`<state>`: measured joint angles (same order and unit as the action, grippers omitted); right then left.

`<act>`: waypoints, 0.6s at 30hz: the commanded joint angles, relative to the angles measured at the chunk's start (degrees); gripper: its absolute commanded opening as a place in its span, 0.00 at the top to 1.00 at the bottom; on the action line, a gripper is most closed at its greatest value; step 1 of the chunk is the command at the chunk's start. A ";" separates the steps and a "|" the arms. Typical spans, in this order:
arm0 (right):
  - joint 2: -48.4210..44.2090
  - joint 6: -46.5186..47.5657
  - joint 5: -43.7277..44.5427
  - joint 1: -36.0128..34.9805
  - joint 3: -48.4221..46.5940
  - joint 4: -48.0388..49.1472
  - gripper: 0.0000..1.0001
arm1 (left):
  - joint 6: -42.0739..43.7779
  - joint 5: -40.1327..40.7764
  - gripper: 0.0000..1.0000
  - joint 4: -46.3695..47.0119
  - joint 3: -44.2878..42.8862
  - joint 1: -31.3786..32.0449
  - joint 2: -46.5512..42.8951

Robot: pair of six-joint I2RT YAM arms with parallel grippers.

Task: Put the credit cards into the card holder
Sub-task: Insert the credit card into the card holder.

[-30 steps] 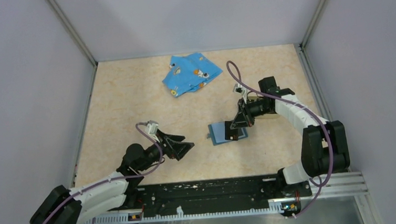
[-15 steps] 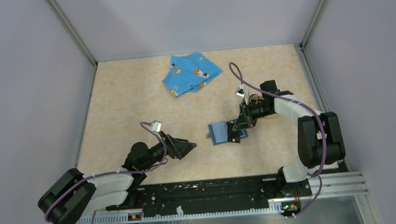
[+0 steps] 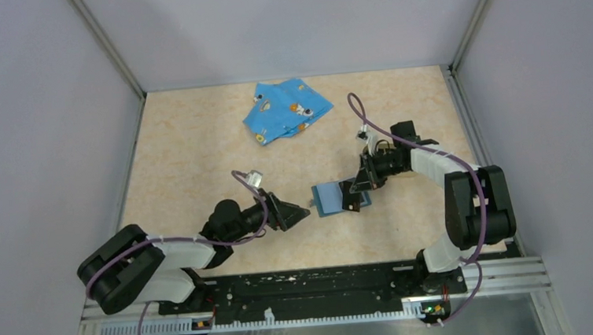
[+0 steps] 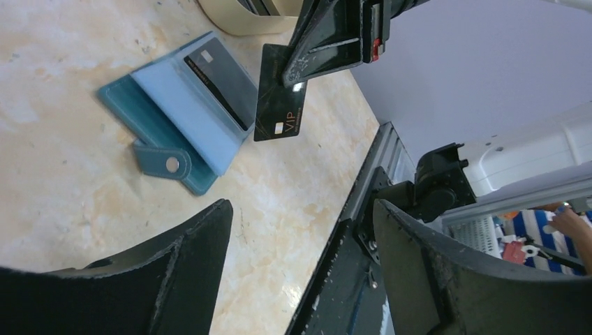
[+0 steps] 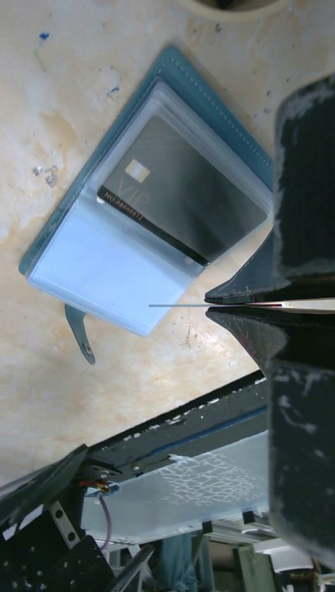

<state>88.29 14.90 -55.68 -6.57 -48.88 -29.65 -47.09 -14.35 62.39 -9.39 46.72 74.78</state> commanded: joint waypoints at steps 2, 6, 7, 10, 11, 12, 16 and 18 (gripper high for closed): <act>-0.19 -4.76 2.24 3.37 0.54 4.68 1.00 | 1.12 1.13 0.31 -3.58 -6.82 1.52 5.50; 0.83 -5.41 1.74 4.10 0.52 5.39 1.00 | 2.24 0.44 0.42 -5.32 -12.01 2.26 11.46; 1.27 -5.29 1.58 4.08 0.23 5.26 1.00 | 2.48 -0.01 0.43 -5.63 -13.30 2.36 12.96; 2.80 -4.50 1.34 4.10 -0.69 4.16 1.00 | 2.85 -0.91 0.47 -5.76 -16.67 2.41 17.74; 3.11 -4.38 1.13 4.11 -0.95 3.96 1.00 | 2.95 -1.19 0.48 -5.79 -17.43 2.41 19.26; 3.33 -4.28 1.01 4.09 -1.07 3.91 1.00 | 3.03 -1.45 0.48 -5.72 -18.17 2.41 20.50; 3.60 -4.26 0.84 4.13 -1.17 3.93 1.00 | 2.56 -3.22 0.49 -4.82 -19.57 2.41 23.96; 3.72 -4.13 0.84 4.11 -1.26 3.81 1.00 | 1.68 -4.88 0.49 -2.84 -18.69 2.41 24.19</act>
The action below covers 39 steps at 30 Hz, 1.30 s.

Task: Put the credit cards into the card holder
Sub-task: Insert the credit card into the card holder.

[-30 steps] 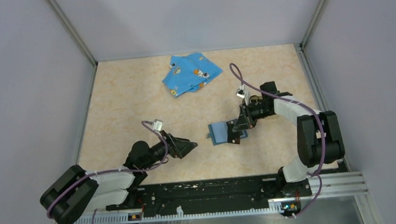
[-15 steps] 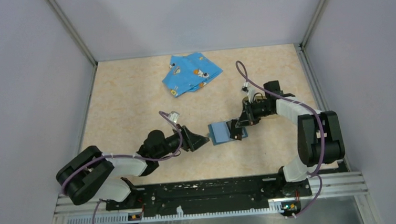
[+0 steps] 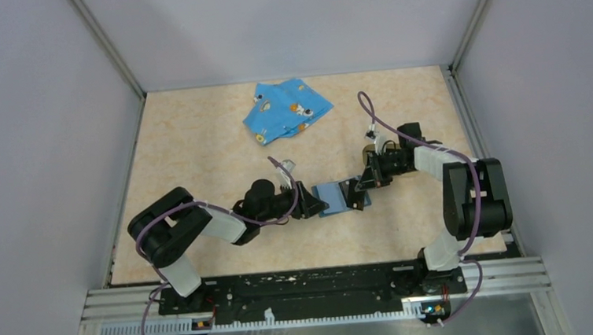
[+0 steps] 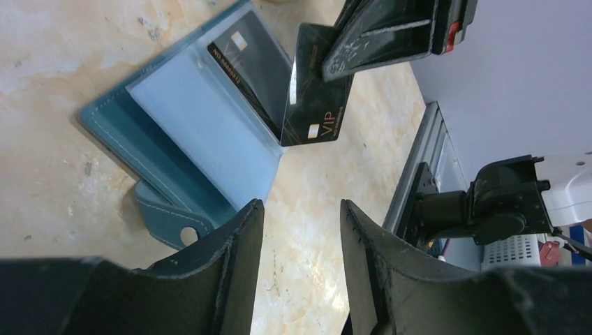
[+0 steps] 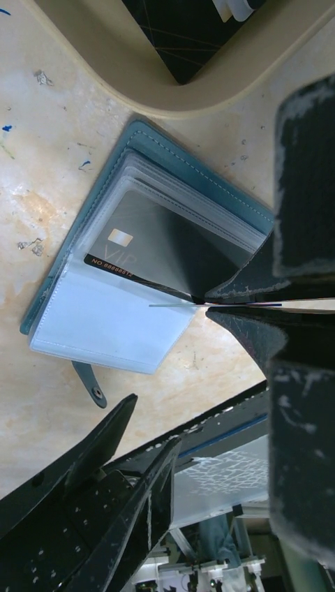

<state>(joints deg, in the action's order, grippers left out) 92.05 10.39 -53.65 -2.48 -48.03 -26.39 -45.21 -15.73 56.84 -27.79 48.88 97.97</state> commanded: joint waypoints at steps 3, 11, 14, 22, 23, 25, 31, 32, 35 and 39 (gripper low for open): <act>0.47 0.46 -1.33 0.02 -2.30 0.40 1.00 | -0.62 -3.45 0.49 4.24 1.62 0.25 -0.14; 1.59 1.03 -1.80 0.01 -2.83 -0.32 1.00 | 0.21 -3.12 0.49 4.38 1.68 0.25 -0.71; 1.66 1.08 -1.81 0.01 -2.86 -0.29 1.00 | 0.23 -3.34 0.49 4.37 1.30 0.25 -0.63; 2.09 1.38 -2.15 -0.06 -3.12 -0.59 1.00 | 1.25 -2.61 0.49 3.98 1.59 0.29 -1.41; 2.13 1.38 -2.14 -0.07 -3.18 -0.59 1.00 | 1.24 -2.60 0.49 4.24 1.60 0.25 -1.22; 2.18 1.43 -2.16 -0.06 -3.19 -0.61 1.00 | 1.04 -2.83 0.49 4.94 1.33 0.25 -0.89; 2.45 1.47 -2.16 -0.02 -3.37 -0.73 1.00 | 0.52 -3.54 0.51 5.03 -0.93 0.25 0.90; 2.47 1.47 -2.16 -0.05 -3.38 -0.76 1.00 | 0.60 -3.38 0.51 4.66 -1.32 0.29 1.09; 2.63 1.47 -2.12 -0.07 -3.46 -0.70 1.00 | 1.15 -2.79 0.52 3.38 -2.38 0.25 2.16; 2.99 1.47 -2.12 -0.03 -3.58 -0.68 1.00 | 1.82 -2.23 0.54 2.37 -4.07 0.25 5.04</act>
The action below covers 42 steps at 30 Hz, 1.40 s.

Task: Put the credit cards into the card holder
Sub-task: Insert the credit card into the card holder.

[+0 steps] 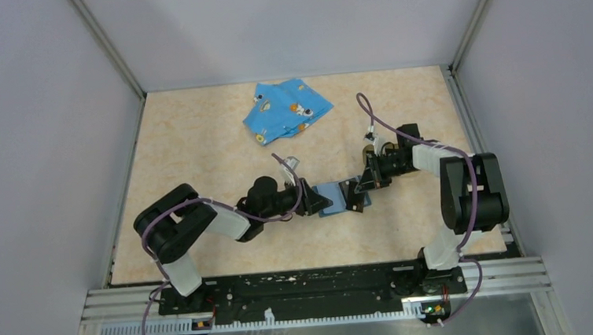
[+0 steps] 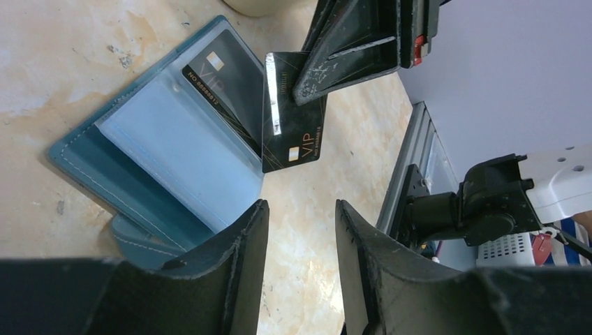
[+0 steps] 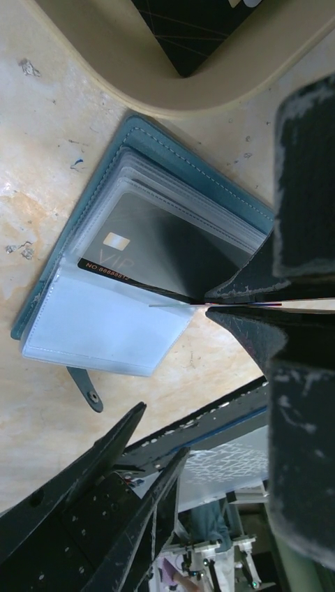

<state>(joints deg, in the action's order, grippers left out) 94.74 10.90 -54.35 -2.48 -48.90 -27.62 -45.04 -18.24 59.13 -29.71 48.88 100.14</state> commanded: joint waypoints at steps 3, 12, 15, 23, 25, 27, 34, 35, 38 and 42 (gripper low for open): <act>0.52 1.14 -1.41 -0.12 -3.00 0.38 1.00 | 1.94 0.45 0.57 0.03 -3.33 0.25 4.80; 0.60 1.23 -1.29 -0.17 -3.24 0.25 1.00 | 6.21 3.87 0.67 -6.69 -5.90 0.25 8.02; 0.68 1.07 -1.20 -0.14 -3.47 0.43 1.00 | 6.75 5.63 0.71 -7.92 -5.38 0.26 8.48; 1.87 0.28 0.06 -1.79 -6.52 -0.07 1.00 | 7.48 8.09 0.82 -10.77 -4.40 0.25 8.93; 2.58 -0.31 0.06 -2.13 -7.51 -0.44 1.00 | 7.45 8.05 0.85 -10.84 -4.39 0.25 9.10; 3.53 -0.71 0.10 -2.28 -8.65 -0.72 1.00 | 7.34 8.26 0.86 -10.93 -4.26 0.25 9.20; 7.23 -0.97 0.94 -3.06 -9.30 -0.29 1.00 | 7.54 8.57 0.90 -10.96 -3.60 0.25 9.42; 7.55 -0.96 1.32 -3.28 -9.20 -0.26 1.00 | 7.49 8.58 0.90 -10.88 -3.51 0.25 9.46; 8.43 -0.90 1.87 -3.76 -9.35 -0.29 1.00 | 7.53 8.60 0.90 -10.73 -3.17 0.25 9.48; 9.97 0.05 2.73 -4.54 -10.08 -1.80 1.00 | 7.82 9.04 0.91 -11.03 -2.97 0.25 9.07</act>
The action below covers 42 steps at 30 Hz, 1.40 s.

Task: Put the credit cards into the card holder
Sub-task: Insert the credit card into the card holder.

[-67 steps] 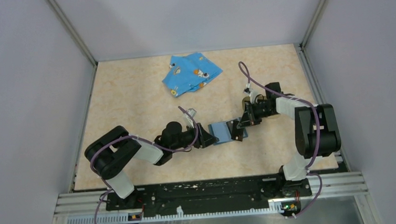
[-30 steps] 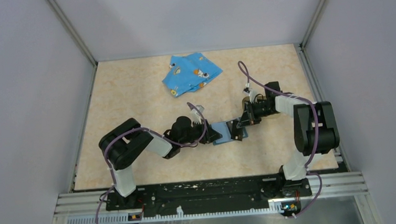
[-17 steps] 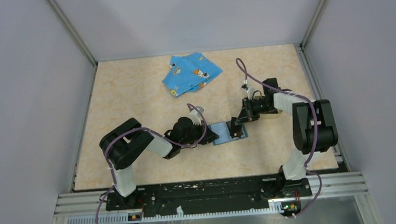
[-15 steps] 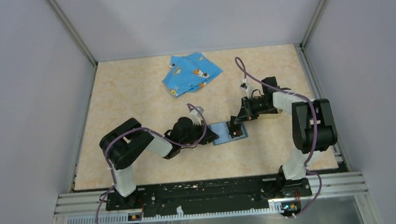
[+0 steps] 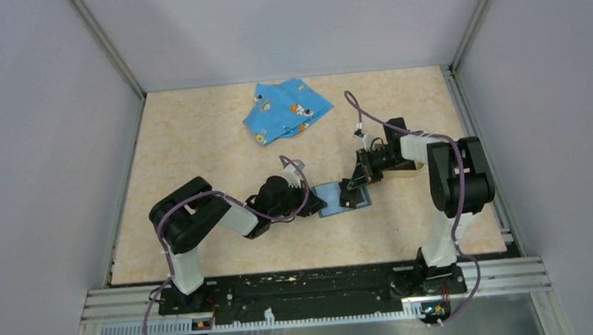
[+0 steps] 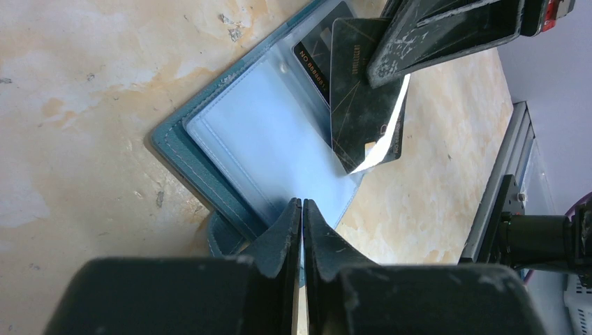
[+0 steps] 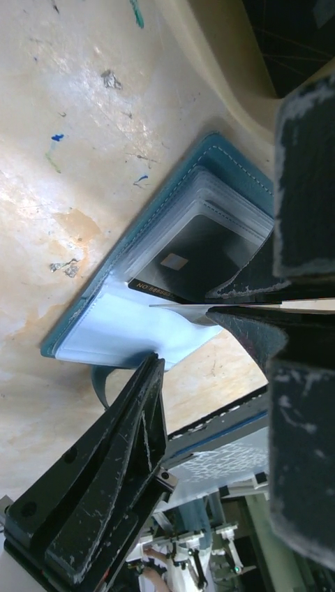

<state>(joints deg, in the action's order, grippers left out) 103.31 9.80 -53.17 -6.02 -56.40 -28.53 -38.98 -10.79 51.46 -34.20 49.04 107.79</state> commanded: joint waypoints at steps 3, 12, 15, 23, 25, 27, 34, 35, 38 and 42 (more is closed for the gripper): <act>2.23 2.19 2.84 -1.31 -3.36 -2.55 1.00 | 2.26 2.28 0.91 -4.03 1.62 0.09 1.04; 7.16 3.40 6.68 -4.08 -8.21 -8.11 1.00 | 4.29 3.37 0.91 -6.86 0.72 0.09 -0.30; 8.81 2.27 7.94 -4.41 -10.33 -9.29 1.00 | 4.59 3.42 0.91 -7.20 0.62 0.09 -0.41; 12.65 0.98 11.83 -4.79 -14.82 -15.02 1.00 | 5.24 3.82 0.91 -8.09 0.30 0.09 -0.74; 13.09 1.53 12.17 -4.86 -15.36 -16.27 0.99 | 5.48 3.84 0.92 -8.36 0.06 0.09 -0.58; 13.58 1.96 12.25 -4.88 -16.13 -17.65 0.99 | 5.70 3.93 0.92 -8.50 -0.16 0.10 -0.50; 16.05 5.18 12.34 -6.37 -18.50 -22.03 0.99 | 5.93 3.78 0.92 -8.70 -0.65 0.09 -0.50; 16.26 5.22 12.49 -6.75 -18.53 -21.96 0.99 | 6.06 3.76 0.92 -8.66 -0.69 0.09 -0.55; 16.71 4.61 12.41 -7.40 -18.81 -21.34 0.99 | 6.08 3.76 0.92 -8.87 -0.63 0.09 -0.68; 18.06 4.35 11.84 -7.78 -20.08 -21.88 0.98 | 6.30 3.96 0.92 -9.17 -0.48 0.09 -0.98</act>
<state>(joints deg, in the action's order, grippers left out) 118.08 11.94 -46.52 -12.36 -75.40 -50.54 -34.92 -9.56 48.53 -34.98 49.21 106.69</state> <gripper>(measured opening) 0.012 0.083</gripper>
